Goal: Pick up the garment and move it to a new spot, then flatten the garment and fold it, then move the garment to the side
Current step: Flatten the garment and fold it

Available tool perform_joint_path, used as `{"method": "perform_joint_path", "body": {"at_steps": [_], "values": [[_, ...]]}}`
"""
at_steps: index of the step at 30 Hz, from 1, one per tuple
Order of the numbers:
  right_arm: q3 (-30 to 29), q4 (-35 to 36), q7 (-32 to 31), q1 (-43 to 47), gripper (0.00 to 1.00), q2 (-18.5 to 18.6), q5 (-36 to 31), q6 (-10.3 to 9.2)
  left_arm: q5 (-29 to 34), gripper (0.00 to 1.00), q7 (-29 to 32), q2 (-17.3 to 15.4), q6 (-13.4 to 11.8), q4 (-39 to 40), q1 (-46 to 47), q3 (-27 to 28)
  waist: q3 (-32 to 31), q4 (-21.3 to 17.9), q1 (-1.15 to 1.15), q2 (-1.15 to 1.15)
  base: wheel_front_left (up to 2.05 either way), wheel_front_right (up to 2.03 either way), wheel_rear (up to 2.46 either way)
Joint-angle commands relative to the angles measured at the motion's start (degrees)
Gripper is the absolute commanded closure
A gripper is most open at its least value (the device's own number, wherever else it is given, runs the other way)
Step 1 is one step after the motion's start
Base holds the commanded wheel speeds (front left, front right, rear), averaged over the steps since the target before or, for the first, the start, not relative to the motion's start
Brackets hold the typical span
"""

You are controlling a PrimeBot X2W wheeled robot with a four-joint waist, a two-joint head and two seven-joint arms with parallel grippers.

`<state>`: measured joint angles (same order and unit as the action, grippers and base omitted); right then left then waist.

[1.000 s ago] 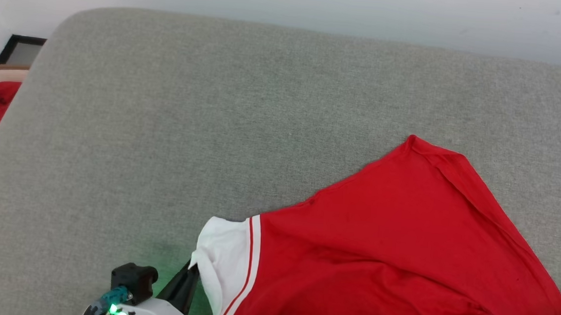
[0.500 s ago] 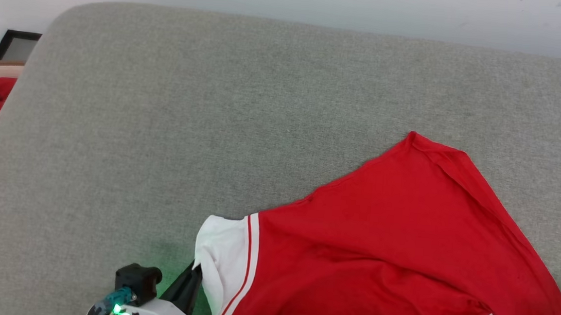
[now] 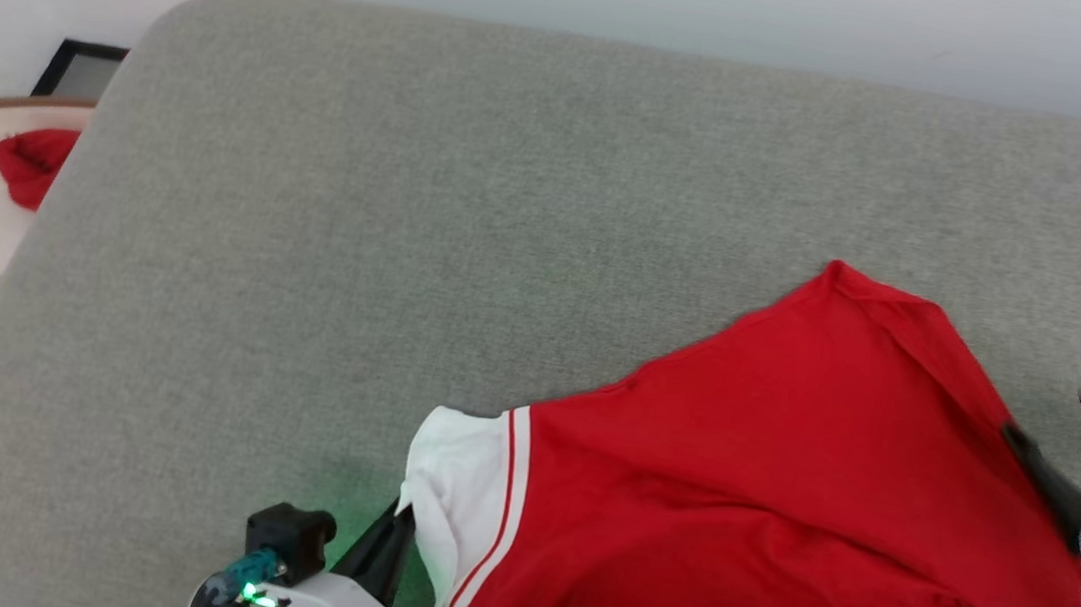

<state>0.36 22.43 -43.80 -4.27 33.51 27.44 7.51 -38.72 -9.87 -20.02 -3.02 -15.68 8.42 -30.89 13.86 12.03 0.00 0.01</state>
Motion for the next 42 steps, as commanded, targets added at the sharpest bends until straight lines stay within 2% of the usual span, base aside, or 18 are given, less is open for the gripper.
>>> {"method": "perform_joint_path", "body": {"at_steps": [1, 7, 14, 23, 28, 29, 31, 36, 42], "values": [[1.02, -0.53, 0.7, -1.59, 0.0, 0.63, -0.55, -0.04, 0.25, 1.0, -0.37, 0.16, 0.21, -0.17, 0.56, -0.03, 0.71, 0.7, 0.0, -0.01, 0.0, 0.0, 0.0], [14.63, -11.3, 5.78, -16.65, 0.0, 7.51, -0.51, -0.04, 0.63, 1.0, -0.49, 1.55, 1.15, -1.17, 2.9, -1.2, 2.58, 3.32, 0.0, -0.01, 0.0, 0.0, 0.0], [29.78, -23.83, 5.79, -31.6, 0.0, 11.66, 3.14, -0.05, 0.64, 1.0, -1.12, 3.39, 2.58, -3.29, 5.28, -2.24, 4.91, 6.35, 0.0, -0.01, 0.0, 0.0, 0.0], [45.64, -36.14, 3.46, -45.26, 0.0, 13.78, 11.16, -0.05, 0.78, 1.0, -2.18, 5.87, 4.23, -6.65, 7.85, -3.44, 7.38, 9.56, 0.0, -0.01, 0.0, 0.0, 0.0], [53.0, -42.33, 2.07, -49.15, 0.0, 13.1, 15.48, -0.05, 0.63, 1.0, -2.85, 6.72, 4.92, -8.54, 8.62, -3.67, 7.87, 10.69, 0.0, -0.01, 0.0, 0.0, 0.0], [54.11, -43.74, 1.26, -49.48, 0.13, 12.93, 16.62, -0.05, 0.56, 1.0, -2.97, 6.85, 5.03, -8.95, 8.68, -3.67, 7.86, 10.84, 0.0, -0.01, 0.0, 0.0, 0.0], [56.72, -45.45, -0.14, -50.28, 1.0, 12.65, 18.18, -0.05, 0.45, 1.0, -3.21, 6.98, 5.21, -9.56, 8.75, -3.67, 7.8, 11.09, 0.0, -0.01, 0.0, 0.0, 0.0], [58.65, -49.29, 0.85, -53.82, 1.0, 12.54, 20.61, -0.06, 0.18, 1.0, -3.62, 7.16, 5.52, -10.79, 8.94, -3.47, 7.61, 11.14, 0.0, -0.01, 0.0, 0.0, 0.0], [56.98, -54.68, 2.29, -56.95, 1.0, 10.16, 24.21, -0.11, -0.66, 1.0, -2.37, 5.38, 5.99, -10.8, 9.57, -2.9, 5.74, 9.7, 0.0, -0.01, 0.0, 0.0, 0.0]]}}
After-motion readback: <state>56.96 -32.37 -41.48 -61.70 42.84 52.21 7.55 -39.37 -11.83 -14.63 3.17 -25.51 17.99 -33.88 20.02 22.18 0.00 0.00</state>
